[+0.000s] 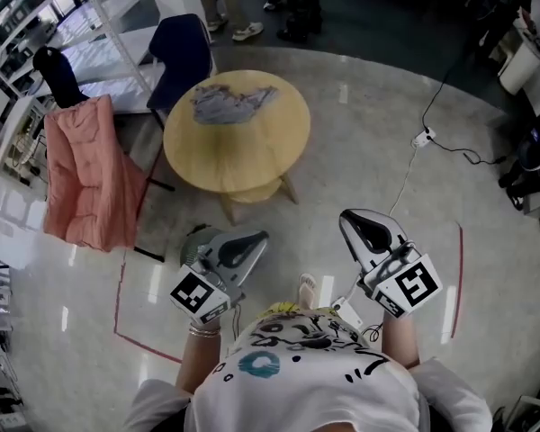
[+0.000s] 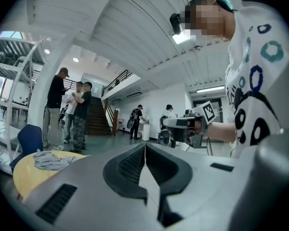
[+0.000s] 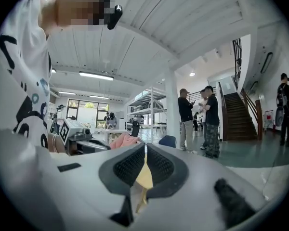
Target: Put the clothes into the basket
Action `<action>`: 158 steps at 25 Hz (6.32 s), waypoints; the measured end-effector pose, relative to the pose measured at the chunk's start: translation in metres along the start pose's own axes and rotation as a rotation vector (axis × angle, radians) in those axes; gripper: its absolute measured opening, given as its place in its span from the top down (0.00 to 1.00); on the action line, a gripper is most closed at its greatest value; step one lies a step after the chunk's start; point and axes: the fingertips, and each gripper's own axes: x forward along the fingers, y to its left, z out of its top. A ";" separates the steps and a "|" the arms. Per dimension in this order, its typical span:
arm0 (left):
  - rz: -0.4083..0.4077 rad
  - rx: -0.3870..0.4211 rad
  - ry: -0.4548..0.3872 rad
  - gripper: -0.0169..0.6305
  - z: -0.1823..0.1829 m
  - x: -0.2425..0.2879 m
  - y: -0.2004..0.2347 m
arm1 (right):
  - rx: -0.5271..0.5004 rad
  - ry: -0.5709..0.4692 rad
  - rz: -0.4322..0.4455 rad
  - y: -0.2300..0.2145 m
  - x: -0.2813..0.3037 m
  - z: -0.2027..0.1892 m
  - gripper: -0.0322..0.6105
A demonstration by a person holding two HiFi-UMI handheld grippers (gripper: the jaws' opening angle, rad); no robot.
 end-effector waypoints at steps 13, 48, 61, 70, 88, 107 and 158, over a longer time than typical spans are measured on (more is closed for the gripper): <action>-0.103 0.005 -0.007 0.95 0.006 0.127 -0.005 | 0.017 -0.002 -0.025 -0.092 -0.025 -0.014 0.90; 0.168 -0.048 0.058 0.95 0.001 0.162 0.326 | 0.020 0.047 0.193 -0.225 0.299 -0.015 0.90; 0.324 -0.104 0.084 0.95 -0.015 0.137 0.401 | 0.049 0.095 0.340 -0.213 0.377 -0.028 0.90; 0.497 -0.190 0.113 0.95 -0.052 0.125 0.439 | 0.038 0.187 0.426 -0.226 0.440 -0.063 0.68; 0.859 -0.292 0.108 0.95 -0.082 0.123 0.516 | -0.050 0.285 0.722 -0.248 0.571 -0.110 0.66; 1.032 -0.333 0.095 0.95 -0.166 0.113 0.592 | -0.087 0.463 0.783 -0.225 0.661 -0.232 0.63; 0.885 -0.300 0.091 0.95 -0.148 0.125 0.549 | -0.268 0.546 0.699 -0.190 0.635 -0.255 0.82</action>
